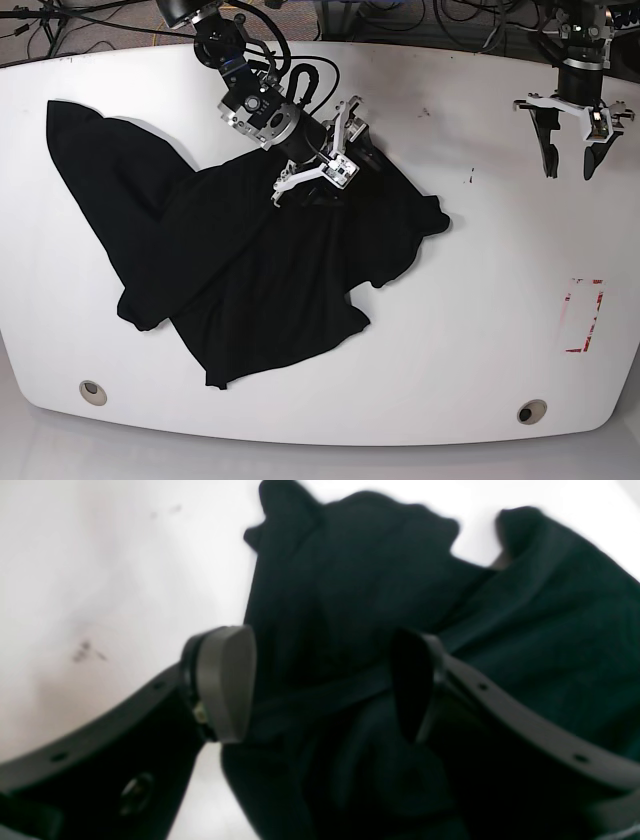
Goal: Fold the T-shirt properly
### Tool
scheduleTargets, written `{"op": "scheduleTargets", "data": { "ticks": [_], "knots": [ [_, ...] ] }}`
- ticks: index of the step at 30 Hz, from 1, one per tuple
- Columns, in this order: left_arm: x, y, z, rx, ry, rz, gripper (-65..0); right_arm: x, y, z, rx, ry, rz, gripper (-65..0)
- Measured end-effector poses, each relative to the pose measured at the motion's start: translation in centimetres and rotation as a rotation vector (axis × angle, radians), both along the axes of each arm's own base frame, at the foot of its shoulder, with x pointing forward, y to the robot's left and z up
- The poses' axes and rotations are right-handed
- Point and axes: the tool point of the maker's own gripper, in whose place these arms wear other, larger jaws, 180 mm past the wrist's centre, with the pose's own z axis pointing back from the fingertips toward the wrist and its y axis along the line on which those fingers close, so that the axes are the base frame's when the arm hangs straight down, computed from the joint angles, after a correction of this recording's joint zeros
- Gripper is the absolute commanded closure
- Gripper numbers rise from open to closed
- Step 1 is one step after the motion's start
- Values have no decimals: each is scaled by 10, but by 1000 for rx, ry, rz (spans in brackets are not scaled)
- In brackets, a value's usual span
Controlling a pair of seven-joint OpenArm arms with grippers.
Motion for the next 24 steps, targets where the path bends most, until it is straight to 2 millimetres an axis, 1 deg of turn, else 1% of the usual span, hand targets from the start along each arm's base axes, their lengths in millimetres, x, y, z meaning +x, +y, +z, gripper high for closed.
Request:
{"op": "scheduleTargets", "data": {
  "ticks": [1,4,8,12,15,19,22,24],
  "knots": [
    [0,0,0,-1,1,1,-342,-1,1,-4,-16,5,7,-393],
    [0,1,0,2,-1,4,-342,-1,5,-8,-34,7,24,-380],
    [0,2,1,4,-2,5,-344,-5,15,0,-27,-13,79,-359],
    [0,1,1,3,-1,1,-344,-4,18,8,-19,-32,88,-345],
    [0,1,0,5,0,1,-343,-3,17,7,-38,-32,96,-357],
    [-3,2,-1,6,9,3,-342,-2,25,10,-49,-45,129,-369],
    [-4,2,-2,6,14,3,-343,3,30,16,-34,-56,135,-372],
    [-3,2,-2,6,13,3,-341,6,30,14,-39,-59,135,-372]
  ]
}}
